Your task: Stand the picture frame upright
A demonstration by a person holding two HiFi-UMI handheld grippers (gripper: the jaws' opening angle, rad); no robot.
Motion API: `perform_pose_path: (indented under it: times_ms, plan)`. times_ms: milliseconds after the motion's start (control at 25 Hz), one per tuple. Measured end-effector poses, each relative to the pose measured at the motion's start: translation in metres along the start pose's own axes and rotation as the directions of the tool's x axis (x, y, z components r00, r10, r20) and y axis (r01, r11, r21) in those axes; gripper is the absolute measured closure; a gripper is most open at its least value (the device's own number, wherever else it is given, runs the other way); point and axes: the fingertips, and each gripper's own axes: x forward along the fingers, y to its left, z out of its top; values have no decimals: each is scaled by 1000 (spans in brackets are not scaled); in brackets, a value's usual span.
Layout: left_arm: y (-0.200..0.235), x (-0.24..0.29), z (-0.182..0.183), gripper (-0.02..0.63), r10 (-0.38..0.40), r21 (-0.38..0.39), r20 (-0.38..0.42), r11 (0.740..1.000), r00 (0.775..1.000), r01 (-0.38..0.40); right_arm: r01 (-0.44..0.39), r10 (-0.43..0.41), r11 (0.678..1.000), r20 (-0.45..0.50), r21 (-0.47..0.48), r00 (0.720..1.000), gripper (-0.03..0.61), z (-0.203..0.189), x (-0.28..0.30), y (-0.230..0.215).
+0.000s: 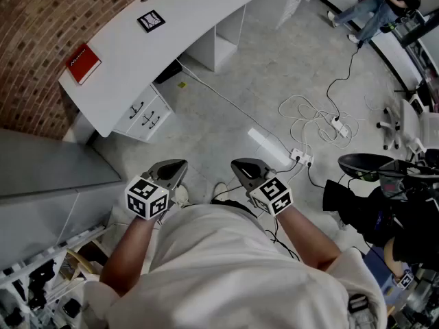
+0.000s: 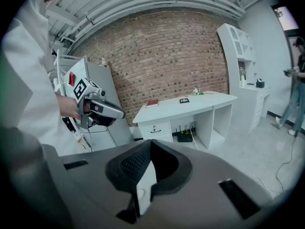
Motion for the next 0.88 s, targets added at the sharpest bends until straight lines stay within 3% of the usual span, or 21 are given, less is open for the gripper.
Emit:
perform_pose_path:
  times_ms: [520,880]
  plan:
    - [21,-3,14,618,41,-53,47,998,998,-39,-19,19,999,-2,25,1000,575,13,23,-12]
    - [106,22,54,617,28,-46,76,999,997,-24,2,-2,1000,-13,21,1000,571,62,95,-53]
